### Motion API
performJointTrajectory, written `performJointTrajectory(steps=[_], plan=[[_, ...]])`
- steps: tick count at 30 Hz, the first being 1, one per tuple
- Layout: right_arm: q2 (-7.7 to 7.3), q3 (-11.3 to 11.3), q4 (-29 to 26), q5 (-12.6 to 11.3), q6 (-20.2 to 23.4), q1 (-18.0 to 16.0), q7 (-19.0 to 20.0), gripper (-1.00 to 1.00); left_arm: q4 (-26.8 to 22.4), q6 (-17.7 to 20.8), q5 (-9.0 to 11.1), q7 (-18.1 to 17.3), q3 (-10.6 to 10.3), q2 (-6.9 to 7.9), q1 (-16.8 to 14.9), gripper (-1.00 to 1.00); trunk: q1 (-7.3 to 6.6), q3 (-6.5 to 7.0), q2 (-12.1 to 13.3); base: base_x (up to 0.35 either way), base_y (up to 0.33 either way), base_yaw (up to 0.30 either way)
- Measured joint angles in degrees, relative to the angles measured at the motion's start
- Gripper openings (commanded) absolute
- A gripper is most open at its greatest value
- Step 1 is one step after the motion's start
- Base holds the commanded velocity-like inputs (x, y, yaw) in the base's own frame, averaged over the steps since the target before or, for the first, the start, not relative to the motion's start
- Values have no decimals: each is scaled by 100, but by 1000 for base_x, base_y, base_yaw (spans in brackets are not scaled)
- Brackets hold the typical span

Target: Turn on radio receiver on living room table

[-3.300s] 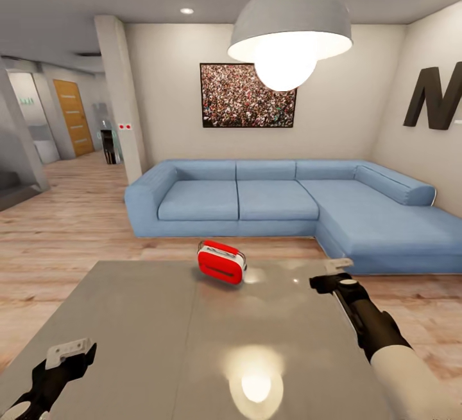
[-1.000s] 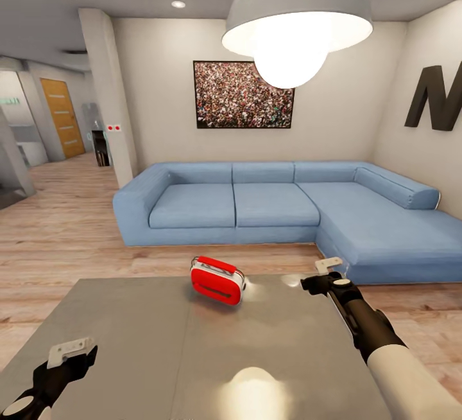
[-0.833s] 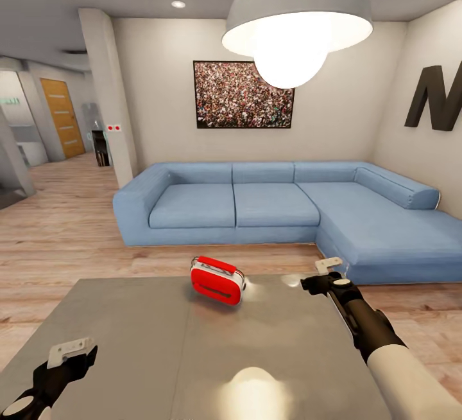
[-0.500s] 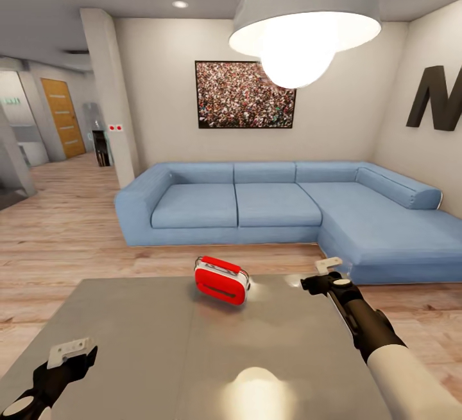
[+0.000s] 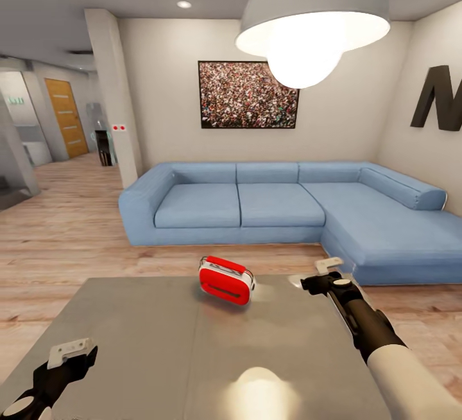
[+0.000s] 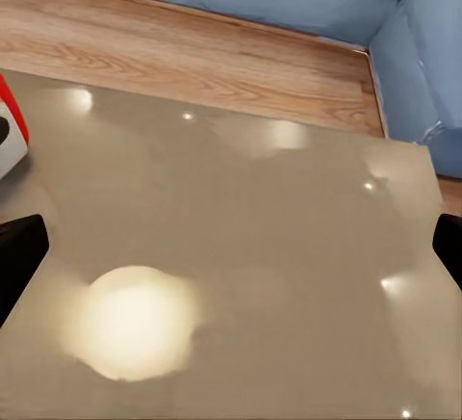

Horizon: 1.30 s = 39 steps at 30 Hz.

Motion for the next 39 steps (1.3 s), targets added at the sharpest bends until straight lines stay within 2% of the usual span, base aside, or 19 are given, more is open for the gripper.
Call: performJointTrajectory(steps=[21,26,29,34,39], plan=[[8,14,1,-2,-2,0,3,100,2,0,6,0,0,-7,0,100,0,0,0,0,0,12],[238,41,-15,-5,27,0,12,100,2,0,8,0,-1,-14,0,100,0,0,0,0,0,0],[278,46,-92,-3,30,-9,9,100,2,0,8,0,-1,-15,0,100,0,0,0,0,0,0],[299,7,-581,6,-9,-80,-61,100,2,-5,8,0,0,-16,0,100,0,0,0,0,0,0],[292,-10,-687,-18,10,-455,-93,100,9,-22,8,-5,-1,-8,0,100,0,0,0,0,0,0]])
